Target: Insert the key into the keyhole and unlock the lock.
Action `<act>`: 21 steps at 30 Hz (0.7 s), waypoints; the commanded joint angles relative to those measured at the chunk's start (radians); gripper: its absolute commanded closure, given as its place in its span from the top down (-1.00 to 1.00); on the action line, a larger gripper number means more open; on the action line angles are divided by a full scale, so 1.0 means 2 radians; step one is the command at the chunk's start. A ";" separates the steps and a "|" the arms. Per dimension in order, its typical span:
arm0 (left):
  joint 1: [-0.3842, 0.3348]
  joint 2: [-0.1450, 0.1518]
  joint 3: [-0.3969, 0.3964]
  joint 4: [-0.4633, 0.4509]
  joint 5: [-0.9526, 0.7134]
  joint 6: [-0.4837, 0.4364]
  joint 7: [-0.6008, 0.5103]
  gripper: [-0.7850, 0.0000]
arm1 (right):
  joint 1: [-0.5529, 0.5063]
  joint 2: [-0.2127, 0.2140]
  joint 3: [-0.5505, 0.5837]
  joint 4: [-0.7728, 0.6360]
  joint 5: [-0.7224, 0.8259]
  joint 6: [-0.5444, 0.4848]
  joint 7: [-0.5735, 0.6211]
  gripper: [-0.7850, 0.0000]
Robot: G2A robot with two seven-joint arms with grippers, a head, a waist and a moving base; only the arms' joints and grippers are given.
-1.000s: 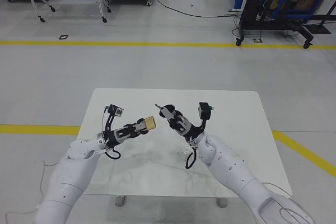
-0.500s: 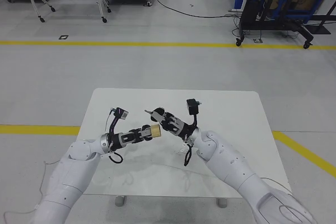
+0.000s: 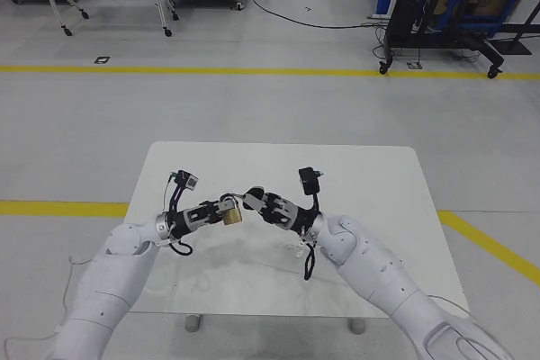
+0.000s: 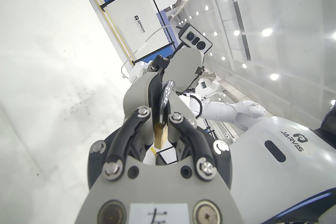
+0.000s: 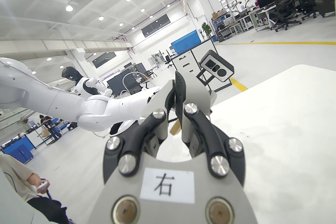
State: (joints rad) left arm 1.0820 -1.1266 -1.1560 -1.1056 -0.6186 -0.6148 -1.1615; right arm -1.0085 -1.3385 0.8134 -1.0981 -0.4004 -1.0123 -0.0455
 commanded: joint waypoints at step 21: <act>0.004 -0.007 -0.001 -0.005 -0.073 0.138 0.072 -1.00 | -0.073 0.012 0.007 -0.040 0.175 0.014 0.056 -1.00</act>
State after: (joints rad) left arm 1.0898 -1.1384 -1.1583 -1.1192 -0.7265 -0.3579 -1.0156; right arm -1.1446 -1.3181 0.8257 -1.1743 -0.1353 -0.9978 0.0309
